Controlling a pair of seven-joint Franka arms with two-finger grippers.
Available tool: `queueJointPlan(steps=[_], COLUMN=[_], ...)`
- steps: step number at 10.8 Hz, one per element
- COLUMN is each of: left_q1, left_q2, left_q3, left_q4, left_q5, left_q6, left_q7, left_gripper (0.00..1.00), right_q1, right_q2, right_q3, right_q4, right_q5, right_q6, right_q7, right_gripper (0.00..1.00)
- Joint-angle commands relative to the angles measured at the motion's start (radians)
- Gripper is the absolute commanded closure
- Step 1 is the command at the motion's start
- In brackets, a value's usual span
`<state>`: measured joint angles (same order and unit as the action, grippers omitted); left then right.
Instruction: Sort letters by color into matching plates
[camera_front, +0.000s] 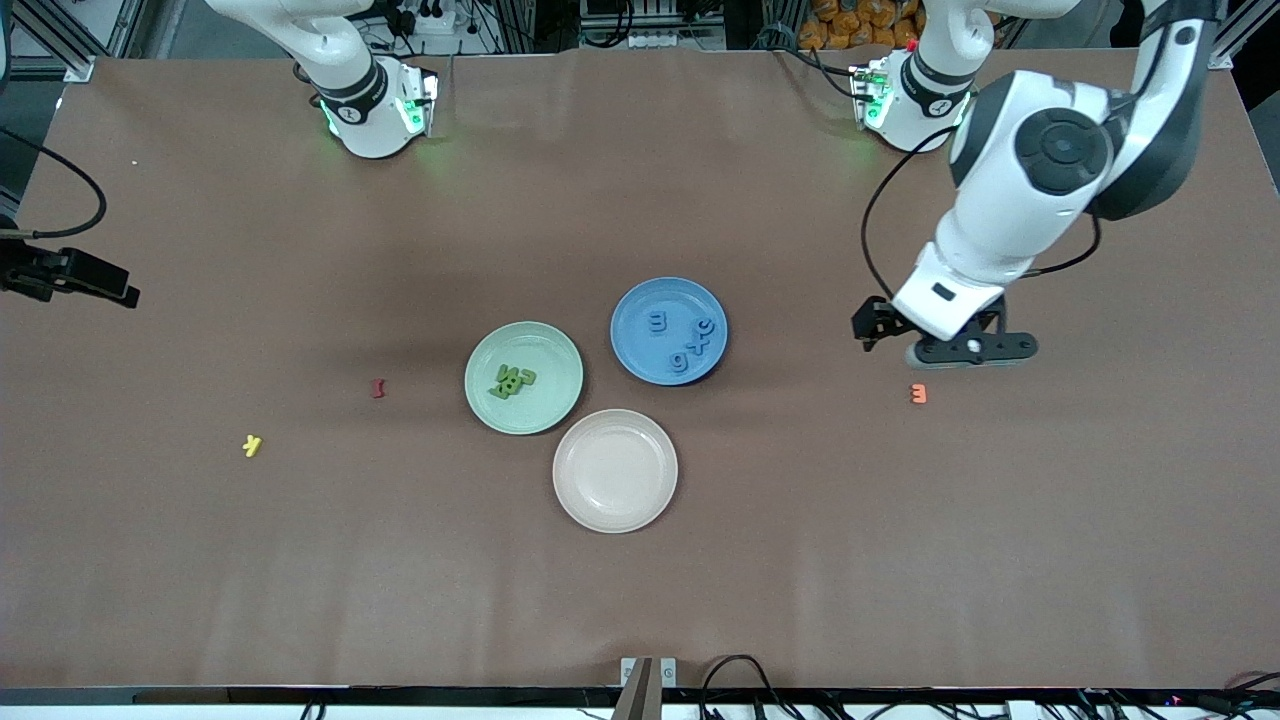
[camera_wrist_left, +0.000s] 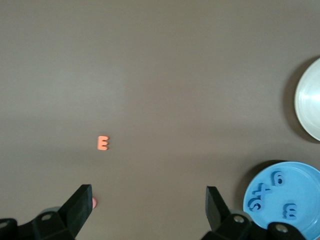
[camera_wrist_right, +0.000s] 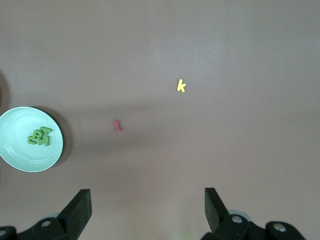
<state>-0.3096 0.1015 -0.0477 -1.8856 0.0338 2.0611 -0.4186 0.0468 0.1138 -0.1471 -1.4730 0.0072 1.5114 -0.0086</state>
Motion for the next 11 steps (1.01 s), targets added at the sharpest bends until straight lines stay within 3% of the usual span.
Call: queueJointPlan(steps=[1, 11], left_q1=[0.061, 0.145], left_q2=[-0.02, -0.068], left_q3=[-0.006, 0.023], left_q4=[0.057, 0.114], left_q5=[0.017, 0.017], left_q6=[-0.087, -0.211], left_q7=[0.008, 0.095], left_gripper=[0.0, 0.0], right_q1=[0.007, 0.011], right_q2=[-0.009, -0.008], right_q3=[-0.002, -0.002], right_q4=[-0.009, -0.009], right_q5=[-0.01, -0.01], right_q6=[0.004, 0.006], right_q7=[0.009, 0.009], right_gripper=[0.0, 0.0])
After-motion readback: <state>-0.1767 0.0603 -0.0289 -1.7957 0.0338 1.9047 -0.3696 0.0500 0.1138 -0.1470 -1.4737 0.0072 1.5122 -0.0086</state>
